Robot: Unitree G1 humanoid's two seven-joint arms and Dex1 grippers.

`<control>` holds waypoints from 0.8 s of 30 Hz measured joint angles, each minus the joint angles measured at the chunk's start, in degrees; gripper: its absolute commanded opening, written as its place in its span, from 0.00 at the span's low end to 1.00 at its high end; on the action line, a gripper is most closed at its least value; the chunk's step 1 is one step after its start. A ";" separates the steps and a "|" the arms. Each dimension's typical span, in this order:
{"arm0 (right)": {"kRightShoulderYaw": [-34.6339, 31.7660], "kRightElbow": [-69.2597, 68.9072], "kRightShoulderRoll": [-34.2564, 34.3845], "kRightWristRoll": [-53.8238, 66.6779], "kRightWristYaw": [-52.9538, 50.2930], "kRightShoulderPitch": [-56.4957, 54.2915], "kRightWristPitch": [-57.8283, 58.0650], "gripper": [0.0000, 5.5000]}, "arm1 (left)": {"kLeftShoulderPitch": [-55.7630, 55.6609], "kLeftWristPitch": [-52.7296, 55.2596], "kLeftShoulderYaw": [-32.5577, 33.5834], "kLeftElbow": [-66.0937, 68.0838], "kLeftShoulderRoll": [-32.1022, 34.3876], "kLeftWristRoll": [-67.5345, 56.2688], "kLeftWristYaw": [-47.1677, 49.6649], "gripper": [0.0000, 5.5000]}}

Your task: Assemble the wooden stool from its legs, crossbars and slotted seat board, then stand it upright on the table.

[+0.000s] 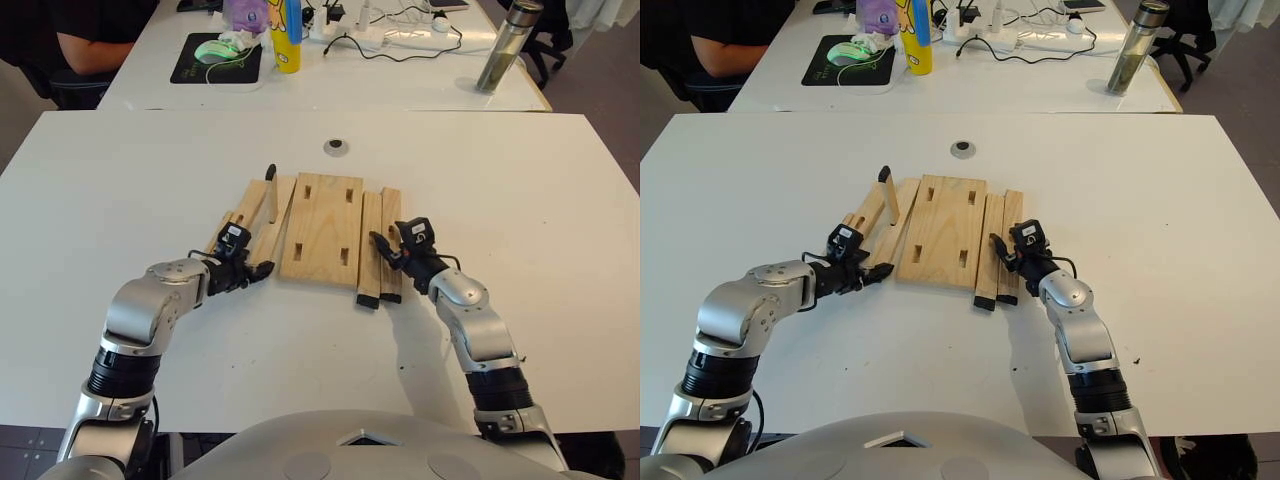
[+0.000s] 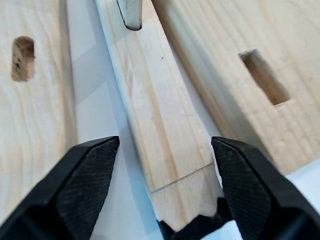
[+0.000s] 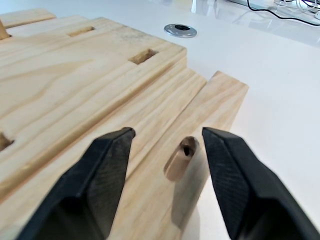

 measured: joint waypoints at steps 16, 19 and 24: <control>1.01 0.15 0.07 -0.03 0.01 -0.49 -0.06 0.47 | -2.86 -3.19 -0.69 5.02 -5.64 3.09 4.05 0.63; 1.03 0.15 0.04 -0.02 0.05 -0.66 0.20 0.47 | -2.94 -4.03 -0.26 6.16 -6.40 3.40 4.29 0.58; 0.96 0.02 0.00 0.06 0.02 -1.20 0.64 0.47 | -3.15 -4.65 0.32 7.10 -6.86 3.51 4.42 0.45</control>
